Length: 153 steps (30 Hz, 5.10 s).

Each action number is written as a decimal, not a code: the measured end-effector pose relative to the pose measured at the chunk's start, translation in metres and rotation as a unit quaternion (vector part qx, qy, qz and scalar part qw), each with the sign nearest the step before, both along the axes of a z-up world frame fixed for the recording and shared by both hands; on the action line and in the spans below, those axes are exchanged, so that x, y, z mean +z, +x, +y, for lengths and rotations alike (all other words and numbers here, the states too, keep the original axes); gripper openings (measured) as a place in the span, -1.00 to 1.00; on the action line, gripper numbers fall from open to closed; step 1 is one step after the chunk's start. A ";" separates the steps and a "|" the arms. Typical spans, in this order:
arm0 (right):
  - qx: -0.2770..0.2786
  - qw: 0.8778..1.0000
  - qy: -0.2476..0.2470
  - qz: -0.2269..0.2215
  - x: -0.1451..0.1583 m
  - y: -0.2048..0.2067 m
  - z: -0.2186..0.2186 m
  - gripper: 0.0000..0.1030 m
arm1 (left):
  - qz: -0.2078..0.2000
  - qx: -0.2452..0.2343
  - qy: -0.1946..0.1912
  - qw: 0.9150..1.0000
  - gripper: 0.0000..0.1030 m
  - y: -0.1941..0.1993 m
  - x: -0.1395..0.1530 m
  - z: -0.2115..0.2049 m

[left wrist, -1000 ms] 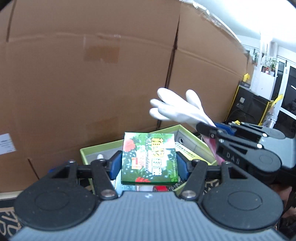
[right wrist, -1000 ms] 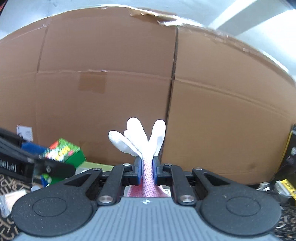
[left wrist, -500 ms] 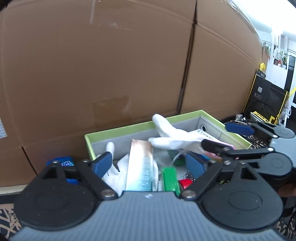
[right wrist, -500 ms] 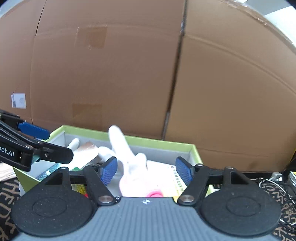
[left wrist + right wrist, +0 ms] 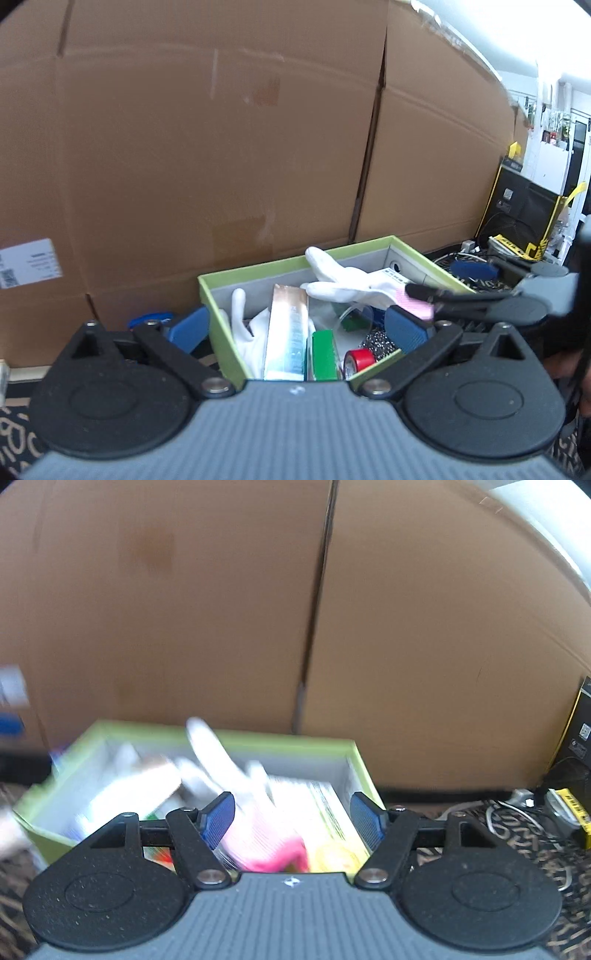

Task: Organize objects
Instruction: 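Carry the glove and green packet into the lime-green box and open both tools, then withdraw both tools from the green box back to the pile, then grasp the toothpick bag with the left tool while the right grasps the clear case, then carry the toothpick bag and clear case into the lime-green box and open both tools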

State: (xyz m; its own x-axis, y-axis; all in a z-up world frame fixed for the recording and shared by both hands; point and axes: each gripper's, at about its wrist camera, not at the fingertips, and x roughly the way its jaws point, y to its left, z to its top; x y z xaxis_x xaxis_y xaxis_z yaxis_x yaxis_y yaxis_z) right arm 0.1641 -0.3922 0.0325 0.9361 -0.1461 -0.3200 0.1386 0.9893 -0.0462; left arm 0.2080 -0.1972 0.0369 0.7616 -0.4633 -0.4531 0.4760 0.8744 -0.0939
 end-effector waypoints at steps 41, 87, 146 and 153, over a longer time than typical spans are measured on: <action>0.161 0.983 -0.059 0.071 -0.081 -0.036 0.203 -0.09 | 0.102 0.053 0.017 0.993 0.85 -0.023 -0.090 0.145; 0.210 0.954 0.032 0.210 -0.080 -0.020 0.237 -0.39 | 0.133 0.063 0.047 0.988 -0.37 -0.060 -0.096 0.202; 0.020 0.997 -0.053 -0.058 0.007 0.012 0.015 -0.40 | 0.048 -0.015 -0.013 0.999 -0.52 0.031 0.014 -0.052; 0.035 0.998 -0.042 -0.028 -0.027 0.045 0.000 -0.40 | 0.050 -0.016 0.004 0.999 -0.37 0.055 -0.014 -0.066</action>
